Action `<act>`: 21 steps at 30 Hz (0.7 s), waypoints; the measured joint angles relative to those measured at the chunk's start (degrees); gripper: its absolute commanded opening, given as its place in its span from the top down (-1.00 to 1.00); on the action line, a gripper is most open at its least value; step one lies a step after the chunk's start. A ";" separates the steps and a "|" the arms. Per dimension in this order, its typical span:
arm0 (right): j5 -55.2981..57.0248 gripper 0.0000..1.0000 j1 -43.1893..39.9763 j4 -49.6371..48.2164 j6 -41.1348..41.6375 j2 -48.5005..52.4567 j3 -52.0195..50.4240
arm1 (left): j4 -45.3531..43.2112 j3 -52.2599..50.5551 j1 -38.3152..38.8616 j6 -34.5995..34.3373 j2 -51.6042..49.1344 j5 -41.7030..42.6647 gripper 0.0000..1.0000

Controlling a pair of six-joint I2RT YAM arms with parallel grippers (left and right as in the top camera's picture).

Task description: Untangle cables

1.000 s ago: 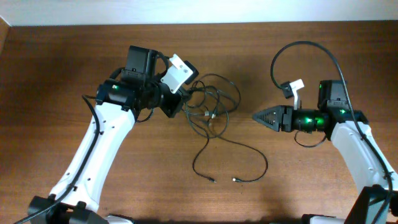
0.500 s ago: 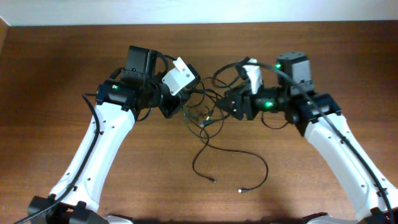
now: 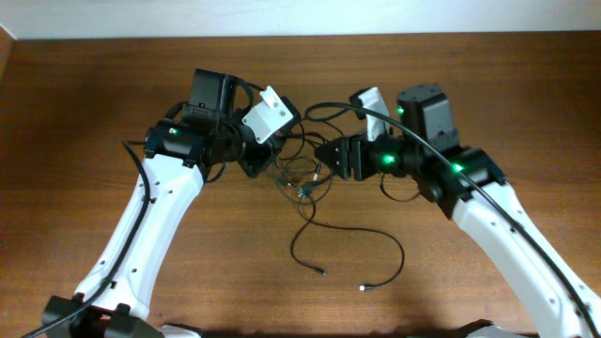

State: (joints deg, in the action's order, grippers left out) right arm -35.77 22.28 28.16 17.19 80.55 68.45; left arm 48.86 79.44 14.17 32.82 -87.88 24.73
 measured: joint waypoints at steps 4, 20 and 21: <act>0.83 -0.19 0.63 6.60 6.49 -3.04 0.24 | -1.36 0.00 0.00 -7.06 0.00 -0.46 1.00; 21.24 0.39 7.82 -5.29 17.57 11.34 -0.20 | -1.62 0.00 0.00 -15.08 0.00 2.32 1.00; 21.99 0.56 7.82 -5.95 17.20 11.34 -0.20 | -1.57 0.00 0.00 -15.08 0.00 2.32 1.00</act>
State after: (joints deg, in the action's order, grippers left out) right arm -13.78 30.11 22.22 34.39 91.90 68.25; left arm 47.29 79.44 14.17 17.74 -87.88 27.05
